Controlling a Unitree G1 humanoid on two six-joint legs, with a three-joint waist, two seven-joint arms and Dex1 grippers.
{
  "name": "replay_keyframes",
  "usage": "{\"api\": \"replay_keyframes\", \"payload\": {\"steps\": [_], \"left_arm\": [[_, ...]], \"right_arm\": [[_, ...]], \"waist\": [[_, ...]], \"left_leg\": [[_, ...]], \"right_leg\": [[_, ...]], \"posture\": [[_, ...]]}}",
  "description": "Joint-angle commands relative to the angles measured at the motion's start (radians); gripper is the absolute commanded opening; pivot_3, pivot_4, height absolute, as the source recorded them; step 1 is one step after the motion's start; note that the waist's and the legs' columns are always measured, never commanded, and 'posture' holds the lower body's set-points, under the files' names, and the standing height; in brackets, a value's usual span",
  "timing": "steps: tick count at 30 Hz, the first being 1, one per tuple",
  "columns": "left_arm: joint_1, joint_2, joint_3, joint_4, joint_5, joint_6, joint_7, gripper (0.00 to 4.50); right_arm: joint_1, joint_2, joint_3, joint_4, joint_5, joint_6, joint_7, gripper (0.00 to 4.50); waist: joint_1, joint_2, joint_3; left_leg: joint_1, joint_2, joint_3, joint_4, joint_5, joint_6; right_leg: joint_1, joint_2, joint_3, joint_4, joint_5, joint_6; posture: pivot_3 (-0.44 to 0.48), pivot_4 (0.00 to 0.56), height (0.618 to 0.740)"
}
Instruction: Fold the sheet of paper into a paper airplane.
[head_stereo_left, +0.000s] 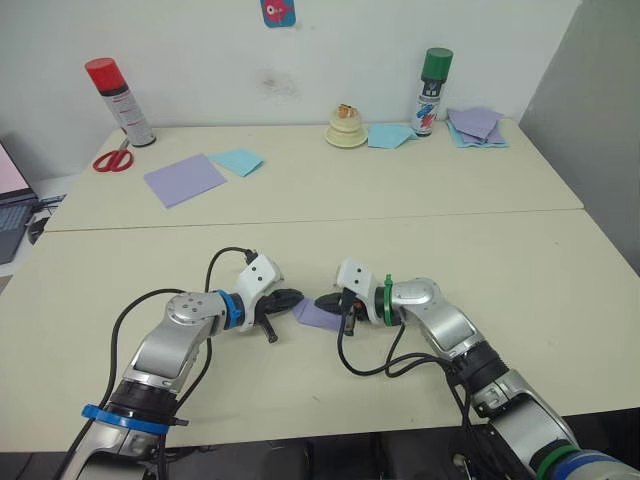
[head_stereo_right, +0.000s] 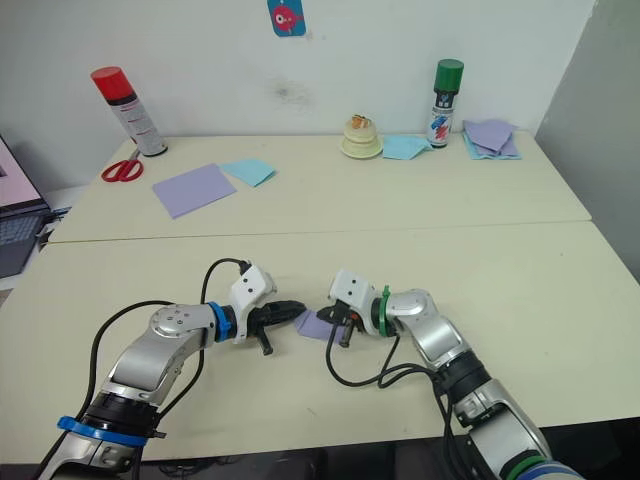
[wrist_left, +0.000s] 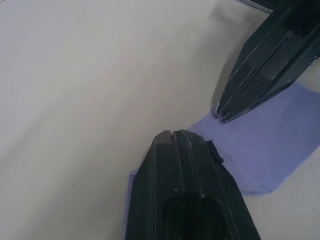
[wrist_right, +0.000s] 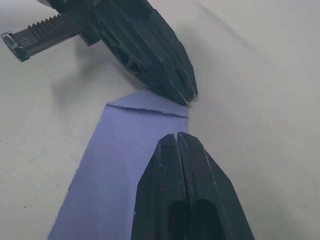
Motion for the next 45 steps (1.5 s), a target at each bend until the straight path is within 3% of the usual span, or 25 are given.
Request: {"api": "replay_keyframes", "payload": {"steps": [1, 10, 15, 22, 29, 35, 40, 45], "left_arm": [[0.022, 0.003, -0.017, -0.002, 0.013, 0.018, -0.005, 0.0], [0.026, -0.002, -0.018, 0.001, 0.013, 0.016, -0.005, 0.0], [0.024, -0.002, -0.016, 0.007, 0.014, 0.014, -0.008, 0.0], [0.012, -0.001, -0.019, 0.01, 0.019, 0.014, -0.011, 0.0], [-0.015, -0.026, 0.01, -0.048, -0.022, 0.043, 0.007, 0.0], [-0.043, -0.069, 0.004, -0.125, -0.054, 0.103, 0.024, 0.0], [-0.001, -0.048, -0.045, -0.057, 0.039, 0.058, 0.058, 0.0], [0.02, -0.001, 0.007, 0.055, 0.076, 0.037, 0.107, 0.0]], "right_arm": [[0.029, -0.074, 0.002, -0.031, -0.021, 0.044, 0.036, 0.02], [0.121, -0.231, -0.053, -0.201, 0.032, 0.124, 0.088, 0.02], [0.115, -0.145, -0.142, -0.261, 0.156, 0.135, 0.048, 0.02], [0.074, -0.027, -0.09, -0.17, 0.094, 0.069, -0.022, 0.02], [0.057, -0.038, 0.016, -0.077, -0.016, 0.046, -0.031, 0.02], [0.069, -0.044, 0.013, -0.067, -0.02, 0.047, -0.041, 0.02], [0.066, -0.047, 0.003, -0.064, -0.017, 0.052, -0.052, 0.02], [0.078, -0.053, 0.001, -0.082, -0.011, 0.066, -0.05, 0.02]], "waist": [[0.0, 0.0, 0.0], [0.002, 0.0, -0.001], [0.002, 0.0, -0.001], [0.001, 0.0, -0.001], [0.001, 0.0, 0.0], [0.001, 0.0, 0.0], [0.001, 0.0, 0.0], [0.0, 0.0, -0.001]], "left_leg": [[0.0, 0.0, 0.0, 0.0, 0.0, 0.0], [0.0, 0.0, 0.0, 0.0, 0.0, 0.0], [0.0, 0.0, 0.0, 0.0, 0.0, 0.0], [0.0, 0.001, 0.0, 0.0, 0.0, 0.0], [0.0, 0.0, 0.0, 0.0, 0.0, 0.0], [0.0, 0.0, 0.0, 0.0, 0.0, 0.0], [0.0, 0.0, 0.0, 0.0, 0.0, 0.0], [0.001, 0.001, 0.0, 0.0, 0.0, 0.0]], "right_leg": [[0.0, 0.0, 0.0, 0.0, 0.0, 0.0], [0.002, -0.001, -0.001, -0.002, -0.001, 0.002], [0.002, -0.001, -0.001, -0.002, -0.001, 0.002], [0.001, -0.001, 0.0, -0.002, -0.001, 0.002], [0.001, 0.0, 0.0, -0.002, -0.001, 0.001], [0.001, 0.0, -0.001, -0.002, -0.001, 0.002], [0.001, 0.0, 0.0, -0.002, -0.001, 0.002], [0.001, -0.001, 0.0, -0.002, -0.001, 0.002]], "posture": [[0.0, 0.15, 0.74], [0.0, 0.15, 0.74], [0.0, 0.15, 0.74], [0.0, 0.15, 0.74], [0.0, 0.15, 0.74], [0.0, 0.15, 0.74], [0.0, 0.15, 0.74], [0.0, 0.15, 0.74]]}}
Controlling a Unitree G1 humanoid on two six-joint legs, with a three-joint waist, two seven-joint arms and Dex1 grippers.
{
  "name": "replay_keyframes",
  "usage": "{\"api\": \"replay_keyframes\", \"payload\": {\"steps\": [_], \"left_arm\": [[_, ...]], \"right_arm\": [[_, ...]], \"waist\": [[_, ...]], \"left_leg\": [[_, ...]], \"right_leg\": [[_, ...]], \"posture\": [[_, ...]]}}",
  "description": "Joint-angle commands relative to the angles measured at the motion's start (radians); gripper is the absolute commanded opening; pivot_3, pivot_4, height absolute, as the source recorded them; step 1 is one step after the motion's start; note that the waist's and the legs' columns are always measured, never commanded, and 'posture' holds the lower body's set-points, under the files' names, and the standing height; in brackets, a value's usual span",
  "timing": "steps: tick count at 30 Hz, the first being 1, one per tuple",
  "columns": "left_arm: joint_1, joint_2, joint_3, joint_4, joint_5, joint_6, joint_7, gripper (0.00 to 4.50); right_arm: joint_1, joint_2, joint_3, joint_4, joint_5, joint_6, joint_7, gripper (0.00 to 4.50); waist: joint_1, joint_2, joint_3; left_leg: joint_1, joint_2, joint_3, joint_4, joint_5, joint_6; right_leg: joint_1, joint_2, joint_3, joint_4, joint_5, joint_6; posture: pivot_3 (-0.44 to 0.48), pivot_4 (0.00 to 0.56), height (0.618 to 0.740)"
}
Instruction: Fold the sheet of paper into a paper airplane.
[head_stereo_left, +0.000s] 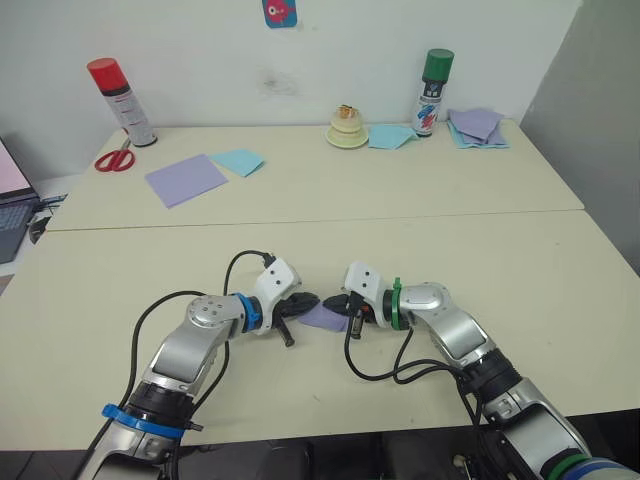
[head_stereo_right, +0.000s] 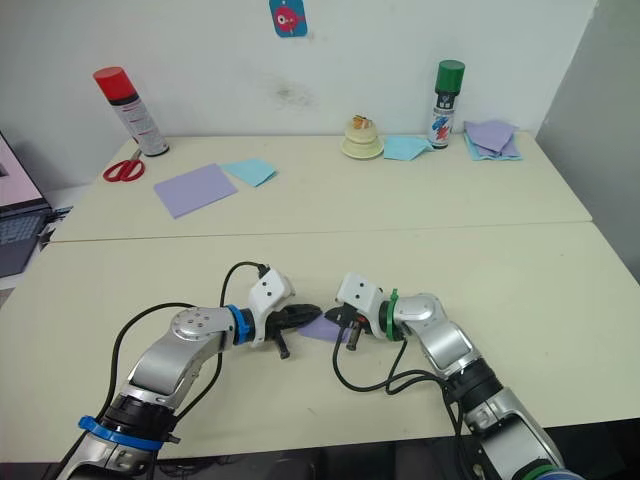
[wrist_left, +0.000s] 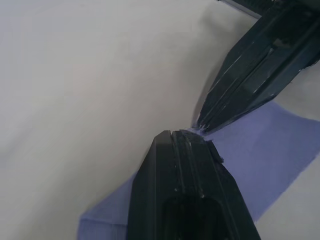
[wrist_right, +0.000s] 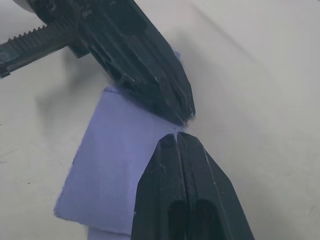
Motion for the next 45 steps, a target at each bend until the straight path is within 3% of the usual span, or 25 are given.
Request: {"api": "replay_keyframes", "payload": {"steps": [1, 6, 12, 13, 16, 25, 28, 31, 34, 41, 45], "left_arm": [[0.028, 0.055, 0.06, 0.108, 0.053, -0.005, 0.055, 0.0], [0.061, 0.106, 0.128, 0.125, 0.031, -0.03, 0.059, 0.0], [0.07, 0.075, 0.231, 0.026, -0.05, -0.061, 0.073, 0.0], [0.073, 0.075, 0.248, 0.011, -0.063, -0.056, 0.076, 0.0], [0.11, 0.101, 0.301, -0.071, -0.124, -0.038, 0.034, 0.76], [0.25, 0.255, 0.411, -0.246, -0.246, 0.01, -0.123, 3.64], [0.29, 0.278, 0.443, -0.274, -0.244, -0.012, -0.133, 4.46], [0.332, 0.275, 0.477, -0.329, -0.254, -0.02, -0.124, 4.5], [0.383, 0.252, 0.494, -0.419, -0.276, -0.014, -0.11, 4.5], [0.529, 0.209, 0.505, -0.585, -0.313, 0.012, -0.066, 4.5], [0.614, 0.187, 0.567, -0.605, -0.311, 0.01, -0.026, 4.5]], "right_arm": [[0.028, -0.021, 0.005, 0.002, -0.017, 0.029, 0.0, 0.02], [0.035, -0.025, 0.005, -0.005, -0.014, 0.034, 0.003, 0.02], [0.016, 0.017, -0.07, -0.018, 0.07, 0.011, 0.003, 0.02], [0.013, 0.023, -0.089, -0.029, 0.092, 0.024, 0.007, 0.39], [-0.004, 0.007, -0.144, -0.091, 0.177, 0.087, 0.056, 1.3], [-0.051, -0.154, -0.255, -0.273, 0.334, 0.164, 0.193, 4.5], [-0.038, -0.208, -0.253, -0.314, 0.334, 0.141, 0.232, 4.5], [0.006, -0.248, -0.242, -0.367, 0.34, 0.121, 0.26, 3.76], [0.052, -0.275, -0.216, -0.406, 0.314, 0.057, 0.284, 2.73], [0.104, -0.301, -0.147, -0.426, 0.307, -0.034, 0.355, 2.73], [0.105, -0.279, -0.105, -0.399, 0.278, -0.085, 0.356, 2.73]], "waist": [[-0.002, 0.0, 0.0], [-0.007, 0.002, -0.001], [-0.008, 0.001, 0.0], [-0.008, 0.001, 0.001], [-0.006, 0.0, 0.005], [-0.003, 0.0, 0.014], [-0.002, 0.001, 0.018], [0.0, 0.001, 0.018], [0.0, 0.001, 0.019], [0.001, 0.001, 0.019], [0.0, 0.001, 0.019]], "left_leg": [[0.0, 0.0, 0.0, 0.0, 0.0, 0.0], [0.001, 0.002, 0.0, 0.0, 0.0, 0.0], [0.0, 0.002, 0.0, 0.0, 0.0, 0.0], [-0.001, 0.002, 0.0, 0.0, 0.0, 0.0], [-0.003, 0.002, 0.0, 0.0, 0.0, 0.0], [-0.006, 0.002, -0.001, -0.002, -0.001, 0.0], [-0.007, 0.002, -0.001, -0.002, -0.001, 0.0], [-0.009, 0.002, -0.001, -0.002, -0.001, 0.0], [-0.013, 0.003, -0.001, -0.001, -0.001, 0.0], [-0.015, 0.003, 0.0, -0.001, -0.002, 0.001], [-0.015, 0.004, 0.0, 0.0, -0.002, 0.001]], "right_leg": [[0.0, 0.0, 0.0, 0.0, 0.0, 0.0], [0.0, 0.0, 0.0, 0.0, 0.0, 0.0], [-0.001, 0.0, 0.0, 0.0, 0.0, 0.0], [-0.001, 0.0, 0.0, 0.0, 0.0, 0.0], [-0.003, 0.0, 0.0, 0.0, 0.001, -0.002], [-0.004, -0.001, -0.001, -0.005, 0.002, -0.004], [-0.004, -0.001, -0.001, -0.005, 0.002, -0.003], [-0.004, -0.002, -0.001, -0.008, 0.002, -0.003], [-0.005, -0.001, -0.002, -0.013, 0.003, -0.005], [-0.007, -0.002, -0.001, -0.014, 0.003, -0.005], [-0.006, -0.001, -0.002, -0.014, 0.003, -0.005]], "posture": [[0.0, 0.15, 0.74], [0.0, 0.15, 0.74], [0.0, 0.15, 0.74], [0.0, 0.15, 0.74], [0.0, 0.15, 0.74], [0.0, 0.15, 0.74], [0.0, 0.15, 0.74], [0.0, 0.15, 0.74], [0.0, 0.15, 0.74], [0.0, 0.15, 0.74], [0.0, 0.15, 0.74]]}}
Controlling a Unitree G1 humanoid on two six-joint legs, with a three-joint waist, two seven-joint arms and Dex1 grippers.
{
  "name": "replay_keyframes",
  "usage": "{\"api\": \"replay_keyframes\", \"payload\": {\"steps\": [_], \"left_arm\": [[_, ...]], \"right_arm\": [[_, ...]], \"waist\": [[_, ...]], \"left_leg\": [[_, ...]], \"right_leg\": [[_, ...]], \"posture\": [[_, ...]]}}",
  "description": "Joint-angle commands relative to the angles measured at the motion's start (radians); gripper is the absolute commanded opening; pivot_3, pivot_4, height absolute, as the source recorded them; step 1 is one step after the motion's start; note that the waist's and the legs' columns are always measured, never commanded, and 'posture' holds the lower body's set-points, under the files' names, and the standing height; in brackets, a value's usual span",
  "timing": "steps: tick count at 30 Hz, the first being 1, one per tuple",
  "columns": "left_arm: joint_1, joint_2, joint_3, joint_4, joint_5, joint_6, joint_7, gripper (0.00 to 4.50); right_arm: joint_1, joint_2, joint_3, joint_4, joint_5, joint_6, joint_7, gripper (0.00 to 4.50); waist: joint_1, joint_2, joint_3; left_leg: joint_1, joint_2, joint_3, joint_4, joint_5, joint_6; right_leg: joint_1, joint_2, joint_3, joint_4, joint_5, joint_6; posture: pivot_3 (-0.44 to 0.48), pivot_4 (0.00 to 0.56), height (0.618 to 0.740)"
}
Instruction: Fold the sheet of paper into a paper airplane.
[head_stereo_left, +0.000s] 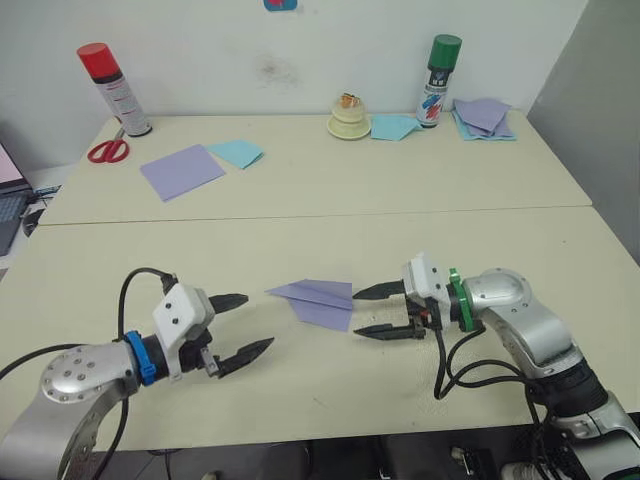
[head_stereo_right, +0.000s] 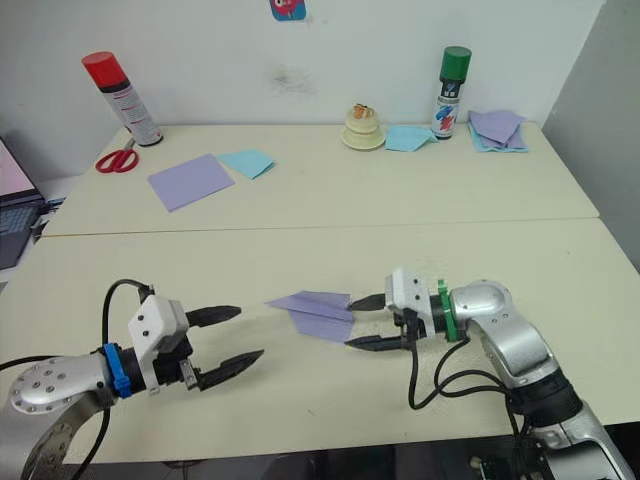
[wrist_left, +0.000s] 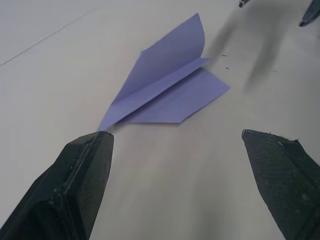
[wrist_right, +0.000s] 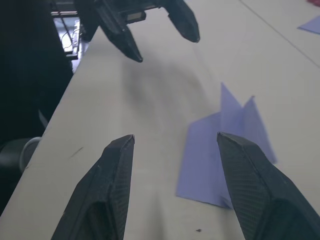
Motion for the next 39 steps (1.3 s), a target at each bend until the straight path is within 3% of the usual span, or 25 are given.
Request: {"api": "replay_keyframes", "payload": {"steps": [1, 4, 7, 10, 23, 39], "left_arm": [[0.049, -0.021, 0.08, -0.042, -0.016, 0.0, 0.041, 4.5], [0.082, -0.041, 0.098, -0.066, -0.026, 0.006, 0.067, 4.5], [0.108, -0.054, 0.098, -0.088, -0.026, 0.006, 0.08, 4.5], [0.127, -0.065, 0.103, -0.112, -0.032, 0.013, 0.095, 4.5], [0.167, -0.086, 0.116, -0.132, -0.049, 0.012, 0.129, 4.5], [0.1, -0.082, 0.08, -0.1, -0.044, 0.008, 0.149, 4.5]], "right_arm": [[-0.007, 0.021, 0.021, -0.006, -0.012, -0.042, 0.0, 2.73], [-0.005, 0.039, 0.037, 0.009, -0.012, -0.048, 0.001, 2.73], [-0.001, 0.049, 0.044, 0.025, -0.012, -0.054, 0.001, 2.1], [0.003, 0.057, 0.052, 0.03, -0.023, -0.062, -0.012, 1.05], [-0.03, 0.146, 0.096, 0.15, -0.132, -0.093, -0.114, 1.05], [-0.117, 0.255, 0.068, 0.274, -0.175, -0.068, -0.234, 1.05]], "waist": [[0.0, 0.0, 0.0], [0.002, 0.0, 0.0], [0.003, 0.0, 0.0], [0.003, 0.0, 0.0], [0.003, 0.0, 0.0], [0.002, 0.0, 0.0]], "left_leg": [[0.0, 0.0, 0.0, 0.0, 0.0, 0.0], [0.0, 0.0, 0.0, 0.001, 0.0, 0.0], [0.0, 0.0, 0.0, 0.001, 0.0, 0.0], [0.0, -0.001, 0.0, 0.001, 0.0, 0.0], [0.001, 0.0, 0.001, 0.001, 0.0, 0.0], [0.001, 0.0, 0.001, 0.002, 0.0, 0.0]], "right_leg": [[0.0, 0.0, 0.0, 0.0, 0.0, 0.001], [0.001, 0.001, -0.001, 0.0, 0.0, 0.001], [0.002, 0.0, 0.0, -0.001, 0.0, 0.0], [0.002, 0.0, 0.0, -0.001, 0.001, -0.002], [0.002, 0.001, -0.001, 0.0, 0.002, -0.002], [0.002, 0.001, -0.001, 0.0, 0.002, -0.002]], "posture": [[0.0, 0.15, 0.74], [0.0, 0.15, 0.74], [0.0, 0.15, 0.74], [0.0, 0.15, 0.74], [0.0, 0.15, 0.74], [0.0, 0.15, 0.74]]}}
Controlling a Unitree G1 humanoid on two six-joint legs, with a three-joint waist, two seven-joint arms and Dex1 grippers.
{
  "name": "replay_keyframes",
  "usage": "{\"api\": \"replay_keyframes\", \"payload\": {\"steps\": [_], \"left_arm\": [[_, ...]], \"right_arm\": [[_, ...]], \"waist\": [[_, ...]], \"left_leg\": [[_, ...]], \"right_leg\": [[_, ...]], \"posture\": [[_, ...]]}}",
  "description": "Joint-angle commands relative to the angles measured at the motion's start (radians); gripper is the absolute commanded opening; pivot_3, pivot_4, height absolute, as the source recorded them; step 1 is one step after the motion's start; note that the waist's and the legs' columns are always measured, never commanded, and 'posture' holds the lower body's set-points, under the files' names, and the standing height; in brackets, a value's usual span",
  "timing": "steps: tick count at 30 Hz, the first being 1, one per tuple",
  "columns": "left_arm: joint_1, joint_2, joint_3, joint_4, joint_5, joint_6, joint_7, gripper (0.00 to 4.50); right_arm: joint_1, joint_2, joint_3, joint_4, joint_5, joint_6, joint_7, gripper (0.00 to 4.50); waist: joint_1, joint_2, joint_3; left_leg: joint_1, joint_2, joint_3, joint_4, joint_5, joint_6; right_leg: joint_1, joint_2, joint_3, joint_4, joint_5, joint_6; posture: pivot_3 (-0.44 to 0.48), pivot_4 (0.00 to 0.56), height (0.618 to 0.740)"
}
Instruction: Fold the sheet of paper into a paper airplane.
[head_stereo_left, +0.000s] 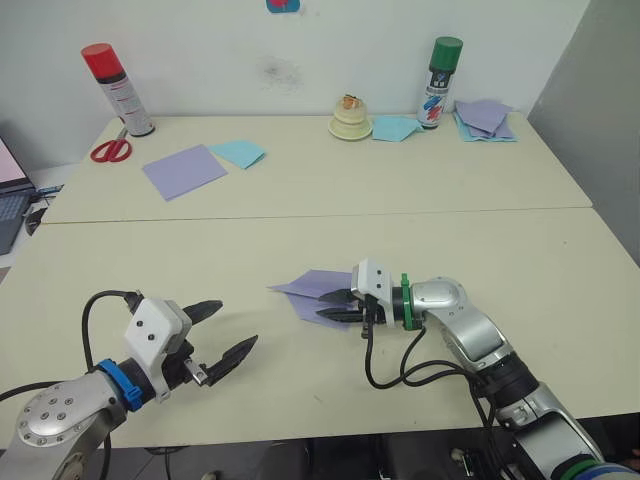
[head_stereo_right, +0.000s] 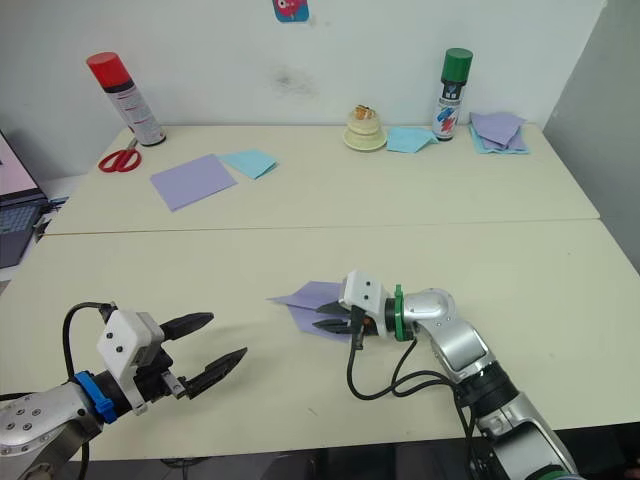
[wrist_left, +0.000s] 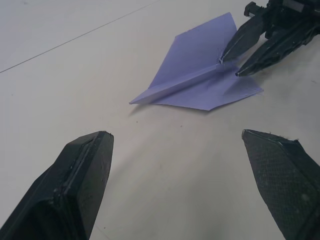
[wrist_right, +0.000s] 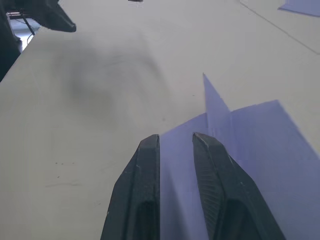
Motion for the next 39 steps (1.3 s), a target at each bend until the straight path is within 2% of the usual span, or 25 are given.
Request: {"api": "replay_keyframes", "payload": {"steps": [1, 18, 39], "left_arm": [[-0.017, 0.0, -0.006, -0.011, -0.007, -0.01, 0.005, 4.5], [-0.032, 0.003, 0.026, -0.025, -0.079, 0.029, 0.008, 4.5], [-0.073, 0.007, 0.001, -0.017, -0.056, 0.023, 0.049, 4.5]], "right_arm": [[-0.026, 0.011, -0.011, 0.013, -0.016, -0.034, -0.017, 1.05], [-0.048, 0.004, 0.006, 0.059, -0.073, -0.112, -0.01, 1.05], [-0.106, 0.014, 0.039, 0.166, -0.201, -0.159, -0.05, 1.05]], "waist": [[0.0, 0.0, 0.0], [-0.001, 0.0, 0.0], [-0.001, 0.0, 0.0]], "left_leg": [[0.0, 0.0, 0.0, 0.0, 0.0, 0.0], [0.0, 0.0, 0.001, 0.0, 0.0, 0.0], [0.001, 0.0, 0.001, 0.0, 0.0, 0.0]], "right_leg": [[0.0, 0.0, 0.0, 0.0, 0.0, 0.0], [0.0, 0.0, 0.0, 0.001, 0.0, 0.0], [0.0, 0.0, 0.0, 0.001, 0.0, 0.0]], "posture": [[0.0, 0.15, 0.74], [0.0, 0.15, 0.74], [0.0, 0.15, 0.74]]}}
